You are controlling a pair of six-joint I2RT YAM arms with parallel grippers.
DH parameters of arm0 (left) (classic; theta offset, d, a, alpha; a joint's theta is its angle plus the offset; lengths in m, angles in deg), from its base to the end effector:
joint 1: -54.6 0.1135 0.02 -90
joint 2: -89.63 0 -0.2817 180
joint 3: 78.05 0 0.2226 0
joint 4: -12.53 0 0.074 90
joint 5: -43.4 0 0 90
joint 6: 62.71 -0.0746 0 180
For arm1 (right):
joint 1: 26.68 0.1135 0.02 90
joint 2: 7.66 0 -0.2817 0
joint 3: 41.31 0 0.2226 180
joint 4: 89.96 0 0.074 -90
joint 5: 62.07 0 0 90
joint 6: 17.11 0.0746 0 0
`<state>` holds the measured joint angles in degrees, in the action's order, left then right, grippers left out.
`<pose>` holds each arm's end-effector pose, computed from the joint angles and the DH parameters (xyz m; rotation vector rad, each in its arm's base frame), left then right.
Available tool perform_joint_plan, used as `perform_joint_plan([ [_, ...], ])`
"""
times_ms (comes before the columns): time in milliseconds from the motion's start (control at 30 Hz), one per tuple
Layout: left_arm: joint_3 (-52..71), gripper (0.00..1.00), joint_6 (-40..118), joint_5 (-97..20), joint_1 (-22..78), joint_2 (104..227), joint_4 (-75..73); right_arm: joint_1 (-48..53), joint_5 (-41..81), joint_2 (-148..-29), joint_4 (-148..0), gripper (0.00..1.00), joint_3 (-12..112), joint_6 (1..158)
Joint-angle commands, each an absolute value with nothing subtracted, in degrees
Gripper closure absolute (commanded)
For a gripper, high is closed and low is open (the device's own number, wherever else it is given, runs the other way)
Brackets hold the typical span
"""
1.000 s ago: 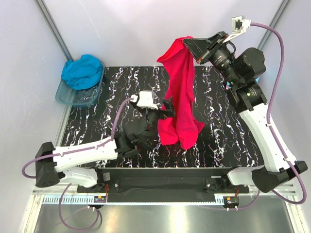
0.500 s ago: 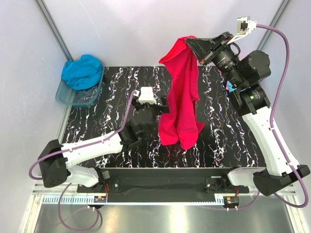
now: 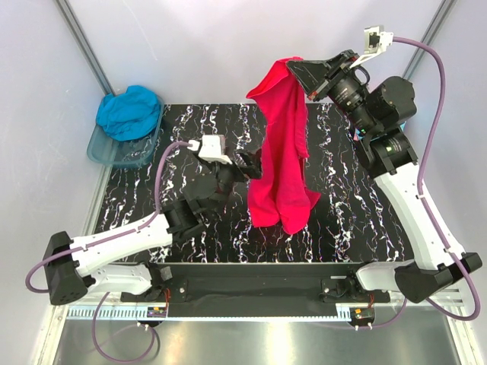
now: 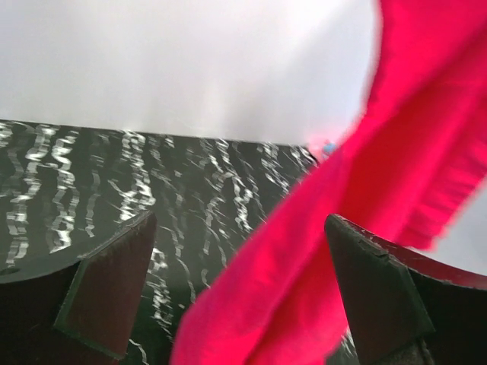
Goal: Fold and stack the t-shirts
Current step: Flatten the tshirt out
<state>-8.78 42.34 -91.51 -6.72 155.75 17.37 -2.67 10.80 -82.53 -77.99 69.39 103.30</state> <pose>0.1680 -0.1974 0.4009 -0.0597 1.4926 -0.5210 0.2284 0.1258 0.5745 -0.2105 1.2157 1.0051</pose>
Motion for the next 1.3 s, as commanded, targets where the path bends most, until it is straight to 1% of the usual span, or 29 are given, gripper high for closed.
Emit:
perform_joint_plan([
  [0, -7.0, 0.02, 45.0, -85.6, -8.4, 157.0, 17.6, -2.2, 11.2, -83.1, -82.2, 1.0, 69.8, 103.3],
  [133, -4.3, 0.03, 45.2, -82.6, -10.1, 160.5, 17.2, -2.2, 11.3, -83.2, -82.1, 1.0, 69.5, 102.9],
  [200, -3.6, 0.03, 44.2, -83.1, -11.6, 162.0, 17.8, -2.2, 11.4, -83.4, -81.7, 1.0, 69.5, 102.6],
  [467, -1.4, 0.03, 41.7, -83.6, -11.6, 166.3, 17.8, -2.2, 11.2, -83.2, -82.4, 1.0, 68.6, 102.8],
  [567, -1.1, 0.03, 39.5, -84.4, -10.5, 169.3, 19.7, -2.2, 11.0, -82.8, -82.6, 1.0, 68.5, 102.8],
  [733, 0.9, 0.03, 39.9, -82.4, -7.2, 173.6, 20.1, -2.2, 11.1, -82.0, -82.6, 1.0, 68.0, 102.4],
  [933, 1.0, 0.04, 40.7, -81.2, -3.9, 175.7, 20.8, -2.2, 11.7, -81.8, -82.7, 1.0, 67.6, 101.9],
  [1033, 0.3, 0.11, 40.6, -81.1, -2.8, 175.7, 21.0, -2.2, 11.7, -82.1, -83.3, 1.0, 67.3, 102.0],
  [1067, 0.2, 0.22, 40.7, -81.1, -2.6, 175.7, 21.1, -2.2, 11.6, -82.4, -83.4, 1.0, 67.3, 102.2],
  [1133, -0.7, 0.35, 40.7, -81.0, -2.4, 175.1, 21.5, -2.2, 11.4, -82.7, -83.4, 1.0, 67.3, 102.3],
  [1167, -1.1, 0.49, 40.6, -81.0, -2.3, 175.1, 21.6, -2.2, 11.3, -83.0, -83.5, 1.0, 67.2, 102.3],
  [1233, -1.8, 0.58, 40.7, -80.7, -2.3, 174.3, 21.6, -2.2, 11.3, -83.4, -83.6, 1.0, 67.3, 102.5],
  [1267, -2.3, 0.6, 40.7, -80.6, -2.3, 173.9, 21.9, -2.2, 11.2, -83.5, -83.6, 1.0, 67.1, 102.6],
])
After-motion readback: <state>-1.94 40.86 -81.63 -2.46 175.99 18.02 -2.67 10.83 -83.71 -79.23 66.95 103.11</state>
